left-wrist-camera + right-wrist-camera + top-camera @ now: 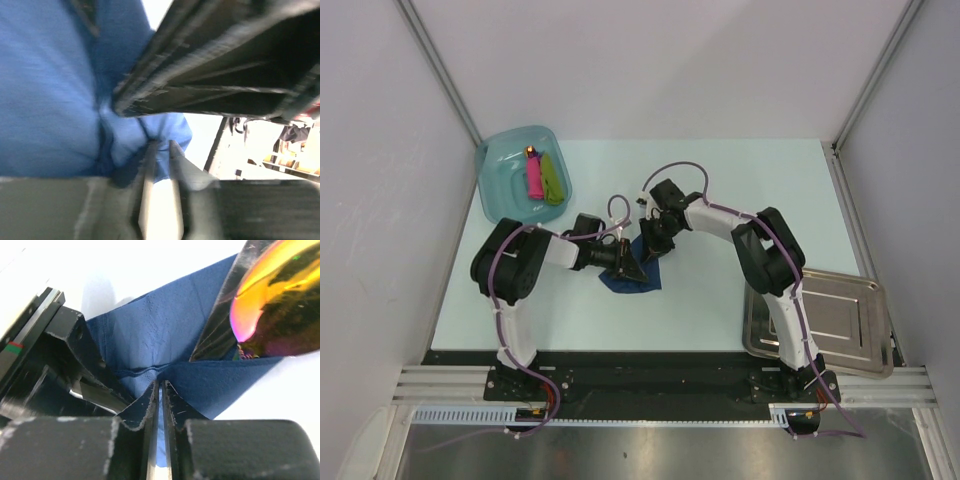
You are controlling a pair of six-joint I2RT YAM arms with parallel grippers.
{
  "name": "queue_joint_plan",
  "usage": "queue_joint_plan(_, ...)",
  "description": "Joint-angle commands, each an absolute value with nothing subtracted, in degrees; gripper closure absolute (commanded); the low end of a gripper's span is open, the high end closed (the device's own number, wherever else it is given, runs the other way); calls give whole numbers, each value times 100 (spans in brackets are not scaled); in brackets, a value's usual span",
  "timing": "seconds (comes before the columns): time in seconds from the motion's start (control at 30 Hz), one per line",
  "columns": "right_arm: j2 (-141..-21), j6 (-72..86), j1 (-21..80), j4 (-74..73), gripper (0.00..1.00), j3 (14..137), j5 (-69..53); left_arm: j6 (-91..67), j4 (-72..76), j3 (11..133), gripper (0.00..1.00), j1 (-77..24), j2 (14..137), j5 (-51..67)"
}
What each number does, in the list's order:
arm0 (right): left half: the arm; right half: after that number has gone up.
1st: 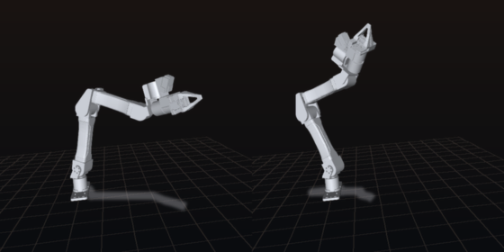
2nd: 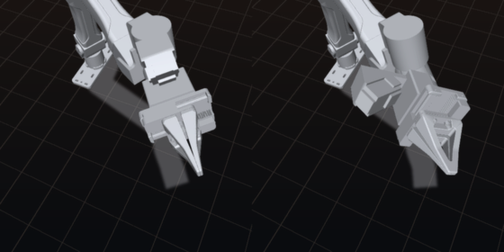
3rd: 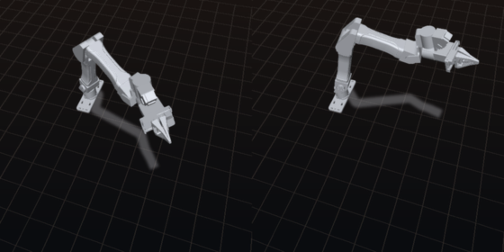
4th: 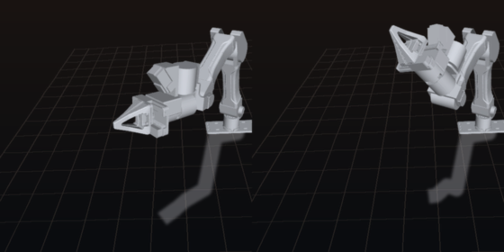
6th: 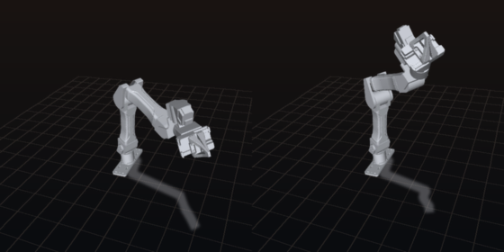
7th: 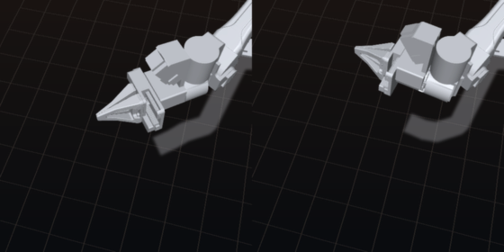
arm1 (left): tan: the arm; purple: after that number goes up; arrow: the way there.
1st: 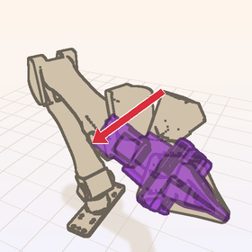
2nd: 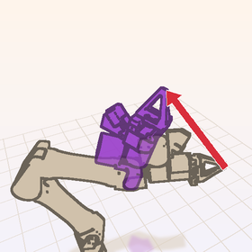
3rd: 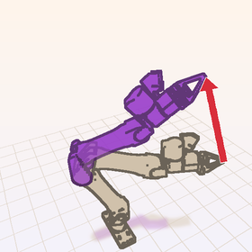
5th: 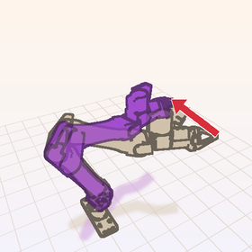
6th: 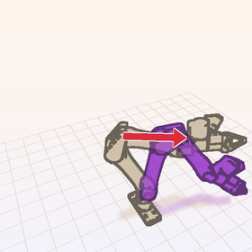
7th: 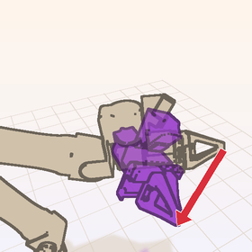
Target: Place the utensils on the paper napkin and roll it up
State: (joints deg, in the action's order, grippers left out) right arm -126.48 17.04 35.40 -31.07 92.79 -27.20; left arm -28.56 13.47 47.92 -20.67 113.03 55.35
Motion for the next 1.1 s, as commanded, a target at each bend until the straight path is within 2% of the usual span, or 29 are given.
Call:
queue_joint_plan(0.0, -12990, 1582, 3551, -3252, 91, 9308, -2339, -2487, 1169, 4615, 67, -2057, 10613, 4728)
queue_joint_plan(0.07, -13025, 1477, 3568, -3269, 92, 9281, -2250, -2470, 1020, 4553, 55, -1978, 10215, 4729)
queue_joint_plan(0.13, -13052, 1424, 3612, -3270, 93, 9255, -2101, -2557, 679, 4430, 47, -1706, 9785, 4676)
queue_joint_plan(0.17, -13078, 1406, 3638, -3270, 93, 9255, -2092, -2584, 538, 4369, 38, -1566, 9669, 4667)
queue_joint_plan(0.23, -13122, 1380, 3674, -3296, 94, 9272, -2048, -2401, -48, 4219, 30, -1118, 9441, 4641)
queue_joint_plan(0.33, -13166, 1371, 3691, -3296, 94, 9272, -2030, -1814, -1044, 4140, 28, -678, 9299, 4457)
queue_joint_plan(0.47, -13175, 1388, 3691, -3296, 95, 9229, -2030, -1599, -1477, 4026, 28, -431, 9316, 4202)
queue_joint_plan(0.63, -13192, 1441, 3691, -3226, 95, 9185, -2039, -2223, -599, 3621, 28, -579, 9685, 4113)
queue_joint_plan(0.83, -13184, 1476, 3674, -3190, 96, 9220, -1986, -2478, 403, 4042, 30, -1072, 10625, 4561)
queue_joint_plan(1.07, -13184, 1485, 3665, -3173, 96, 9229, -1977, -3014, 1669, 4359, 29, -1406, 10960, 4940)
